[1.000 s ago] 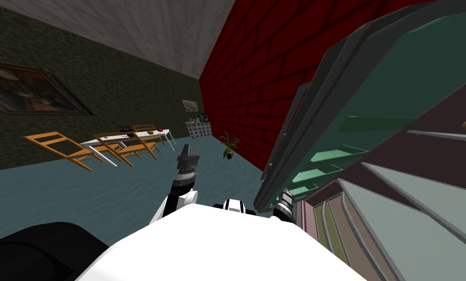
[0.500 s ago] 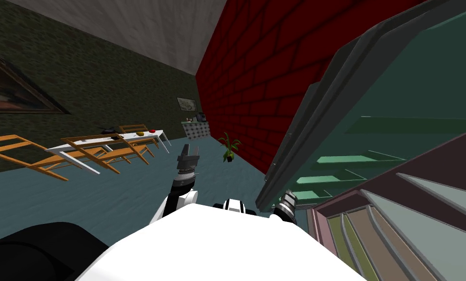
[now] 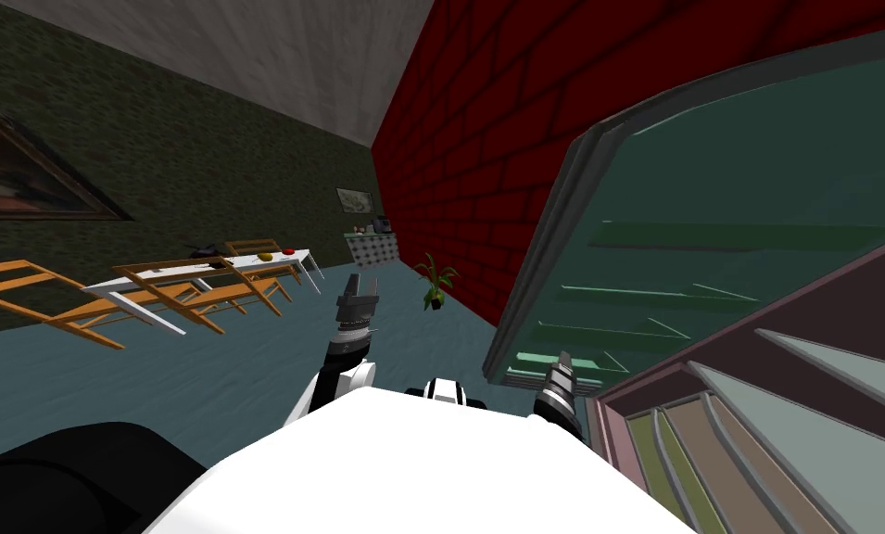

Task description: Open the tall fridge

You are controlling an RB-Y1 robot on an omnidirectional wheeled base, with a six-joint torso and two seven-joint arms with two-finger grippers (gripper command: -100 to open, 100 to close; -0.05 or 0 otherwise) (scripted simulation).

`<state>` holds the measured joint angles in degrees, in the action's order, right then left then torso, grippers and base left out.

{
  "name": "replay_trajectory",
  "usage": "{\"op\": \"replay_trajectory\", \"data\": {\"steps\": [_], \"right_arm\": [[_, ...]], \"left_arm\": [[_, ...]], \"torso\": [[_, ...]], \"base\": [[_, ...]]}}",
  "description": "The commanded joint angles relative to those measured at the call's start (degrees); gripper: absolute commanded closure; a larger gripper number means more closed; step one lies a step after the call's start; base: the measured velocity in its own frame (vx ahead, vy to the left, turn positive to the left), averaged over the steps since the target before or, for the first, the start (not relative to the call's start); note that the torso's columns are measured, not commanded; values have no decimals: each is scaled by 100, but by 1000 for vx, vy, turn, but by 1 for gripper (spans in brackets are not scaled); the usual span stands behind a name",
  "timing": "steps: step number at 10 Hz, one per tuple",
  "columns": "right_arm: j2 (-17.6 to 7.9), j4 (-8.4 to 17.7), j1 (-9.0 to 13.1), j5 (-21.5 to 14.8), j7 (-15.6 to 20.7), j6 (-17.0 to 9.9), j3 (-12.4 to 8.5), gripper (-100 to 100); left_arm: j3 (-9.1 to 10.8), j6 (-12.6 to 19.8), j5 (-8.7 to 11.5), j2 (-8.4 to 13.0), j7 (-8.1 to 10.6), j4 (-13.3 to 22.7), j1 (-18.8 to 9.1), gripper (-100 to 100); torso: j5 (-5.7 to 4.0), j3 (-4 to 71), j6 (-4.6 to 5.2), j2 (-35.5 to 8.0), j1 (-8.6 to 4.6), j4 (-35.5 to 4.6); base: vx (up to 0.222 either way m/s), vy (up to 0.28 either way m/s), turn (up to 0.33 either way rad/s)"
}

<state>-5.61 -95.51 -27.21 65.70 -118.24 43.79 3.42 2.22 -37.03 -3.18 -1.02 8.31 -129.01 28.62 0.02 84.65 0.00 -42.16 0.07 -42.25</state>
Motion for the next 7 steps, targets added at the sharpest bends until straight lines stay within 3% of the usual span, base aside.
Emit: {"op": "replay_trajectory", "data": {"steps": [1, 3, 7], "right_arm": [[-298, -36, -30, 43, 25, 43, -49, -100], [-409, -16, -43, 93, 15, 141, -118, -100], [-397, -6, -81, 225, -45, 371, -270, -100]], "left_arm": [[0, 0, 0, 0, 0, 0, 0, 0], [0, -1, 0, -1, 0, -1, 2, 0], [0, -1, 0, 0, 0, -1, 2, 0]], "torso": [[0, 2, 0, 3, 0, 1], [3, 11, 0, 20, 9, 5], [-2, -12, 0, -18, -6, -6]], "base": [[107, 55, -30], [194, 87, -43], [209, 92, -43]]}}
